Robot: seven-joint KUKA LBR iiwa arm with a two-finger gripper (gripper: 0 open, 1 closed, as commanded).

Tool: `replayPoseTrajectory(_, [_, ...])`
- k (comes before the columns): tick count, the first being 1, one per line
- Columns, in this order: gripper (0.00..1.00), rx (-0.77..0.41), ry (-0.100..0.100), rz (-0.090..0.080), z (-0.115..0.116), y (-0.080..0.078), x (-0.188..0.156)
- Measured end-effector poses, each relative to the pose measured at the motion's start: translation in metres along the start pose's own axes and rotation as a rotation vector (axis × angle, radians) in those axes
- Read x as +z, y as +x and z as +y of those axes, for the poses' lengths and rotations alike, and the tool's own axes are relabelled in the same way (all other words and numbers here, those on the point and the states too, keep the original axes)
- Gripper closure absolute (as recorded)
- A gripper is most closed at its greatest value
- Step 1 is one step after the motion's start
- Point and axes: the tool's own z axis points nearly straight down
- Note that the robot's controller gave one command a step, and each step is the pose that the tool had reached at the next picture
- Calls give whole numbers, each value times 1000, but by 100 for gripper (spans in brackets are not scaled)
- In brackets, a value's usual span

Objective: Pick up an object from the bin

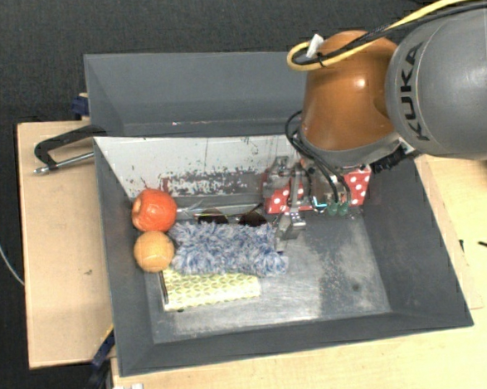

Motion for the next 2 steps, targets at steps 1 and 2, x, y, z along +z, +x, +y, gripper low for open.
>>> replayPoseTrajectory(1, [0,-2,-1,-14,2,-2,-1])
replayPoseTrajectory(2, [0,-77,0,-12,52,7,91])
